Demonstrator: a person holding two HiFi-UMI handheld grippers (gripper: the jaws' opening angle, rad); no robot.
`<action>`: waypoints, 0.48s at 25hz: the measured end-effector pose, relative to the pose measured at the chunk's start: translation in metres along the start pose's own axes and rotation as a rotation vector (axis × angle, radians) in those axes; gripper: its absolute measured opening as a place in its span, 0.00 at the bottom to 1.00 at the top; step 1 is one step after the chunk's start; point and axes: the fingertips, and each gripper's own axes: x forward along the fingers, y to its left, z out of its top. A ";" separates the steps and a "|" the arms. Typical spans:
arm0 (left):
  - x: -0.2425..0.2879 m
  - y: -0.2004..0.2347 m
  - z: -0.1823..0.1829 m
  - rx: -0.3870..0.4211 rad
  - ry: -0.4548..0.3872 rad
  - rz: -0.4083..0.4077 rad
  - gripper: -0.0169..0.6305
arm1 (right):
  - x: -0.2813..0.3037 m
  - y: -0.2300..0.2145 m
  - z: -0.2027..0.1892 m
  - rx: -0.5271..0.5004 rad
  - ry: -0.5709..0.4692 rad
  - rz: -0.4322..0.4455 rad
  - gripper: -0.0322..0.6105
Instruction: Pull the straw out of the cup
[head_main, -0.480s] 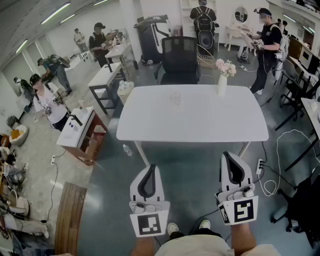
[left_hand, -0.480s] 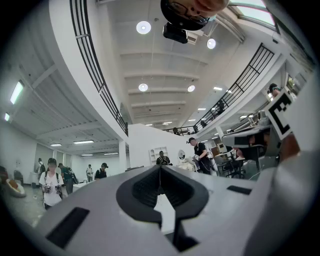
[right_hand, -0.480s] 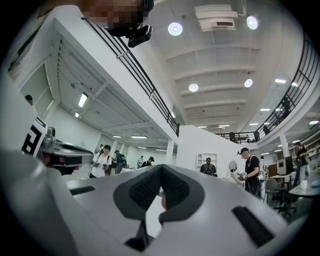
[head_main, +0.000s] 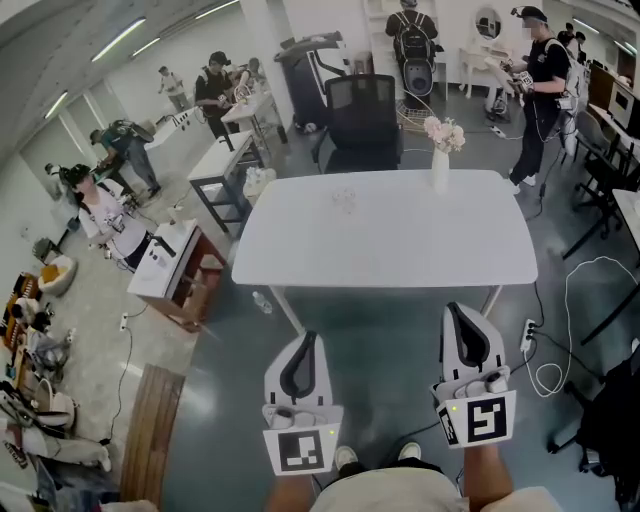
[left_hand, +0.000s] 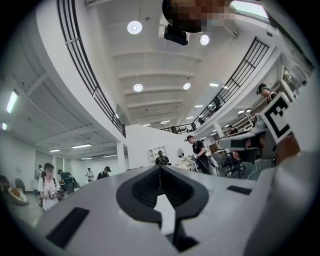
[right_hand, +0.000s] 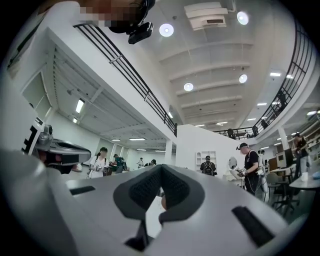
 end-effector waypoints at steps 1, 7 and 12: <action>0.002 -0.007 0.002 -0.001 0.000 0.000 0.04 | -0.003 -0.007 -0.001 0.001 -0.003 -0.005 0.05; 0.007 -0.051 0.008 0.002 0.018 0.006 0.04 | -0.023 -0.045 -0.006 0.046 -0.014 0.026 0.05; 0.011 -0.080 0.008 0.007 0.028 0.002 0.04 | -0.033 -0.067 -0.021 0.075 0.006 0.044 0.05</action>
